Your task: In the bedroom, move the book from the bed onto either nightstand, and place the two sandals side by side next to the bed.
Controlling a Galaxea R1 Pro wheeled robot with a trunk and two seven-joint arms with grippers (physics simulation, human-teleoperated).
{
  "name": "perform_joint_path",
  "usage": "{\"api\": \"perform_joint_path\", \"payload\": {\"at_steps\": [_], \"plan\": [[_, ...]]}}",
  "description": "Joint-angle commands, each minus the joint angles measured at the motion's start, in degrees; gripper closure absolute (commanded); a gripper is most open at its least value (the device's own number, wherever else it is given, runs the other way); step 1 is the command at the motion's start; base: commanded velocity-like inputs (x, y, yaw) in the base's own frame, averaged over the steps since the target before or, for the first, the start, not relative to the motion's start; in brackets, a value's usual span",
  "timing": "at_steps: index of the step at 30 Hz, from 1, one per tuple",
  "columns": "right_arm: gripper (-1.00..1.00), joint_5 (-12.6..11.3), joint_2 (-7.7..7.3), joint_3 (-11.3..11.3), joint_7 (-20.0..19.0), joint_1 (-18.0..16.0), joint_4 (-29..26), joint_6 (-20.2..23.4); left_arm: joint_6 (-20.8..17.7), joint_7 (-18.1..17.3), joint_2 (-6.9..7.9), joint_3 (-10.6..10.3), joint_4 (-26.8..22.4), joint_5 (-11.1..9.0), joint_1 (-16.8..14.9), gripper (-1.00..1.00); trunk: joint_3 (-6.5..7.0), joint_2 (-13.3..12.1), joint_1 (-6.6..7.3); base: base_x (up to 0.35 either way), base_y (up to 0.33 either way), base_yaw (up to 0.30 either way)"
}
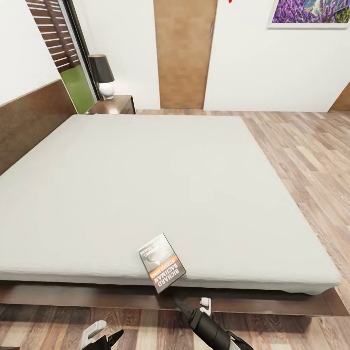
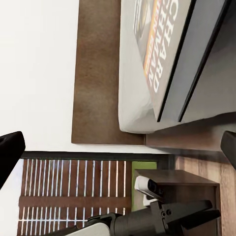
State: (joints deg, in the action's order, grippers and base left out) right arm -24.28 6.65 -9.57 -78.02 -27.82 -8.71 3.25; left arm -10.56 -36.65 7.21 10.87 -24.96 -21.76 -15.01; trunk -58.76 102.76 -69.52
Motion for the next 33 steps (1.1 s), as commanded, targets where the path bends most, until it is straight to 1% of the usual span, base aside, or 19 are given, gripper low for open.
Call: {"api": "perform_joint_path", "payload": {"at_steps": [1, 9, 33], "plan": [[-1.00, 0.29, 0.03, -0.45, -0.20, -0.03, 0.00, 0.33, -0.60, -0.24, -0.01, 0.15, 0.00, -0.48, -0.02, -1.00, -0.04, 0.02, 0.01, 0.028, 0.011, 0.000], [-1.00, 0.29, 0.03, -0.52, -0.20, -0.04, 0.00, 0.35, -0.60, -0.08, 0.00, 0.08, 0.00, -0.40, -0.02, -1.00, -0.04, 0.02, 0.01, 0.098, 0.069, 0.000], [-1.00, 0.29, -0.03, -0.53, -0.28, -0.04, 0.00, 0.34, -0.60, 0.08, -0.07, 0.04, 0.00, -0.39, -0.02, -1.00, -0.04, 0.02, 0.01, 0.003, 0.032, 0.000]]}}
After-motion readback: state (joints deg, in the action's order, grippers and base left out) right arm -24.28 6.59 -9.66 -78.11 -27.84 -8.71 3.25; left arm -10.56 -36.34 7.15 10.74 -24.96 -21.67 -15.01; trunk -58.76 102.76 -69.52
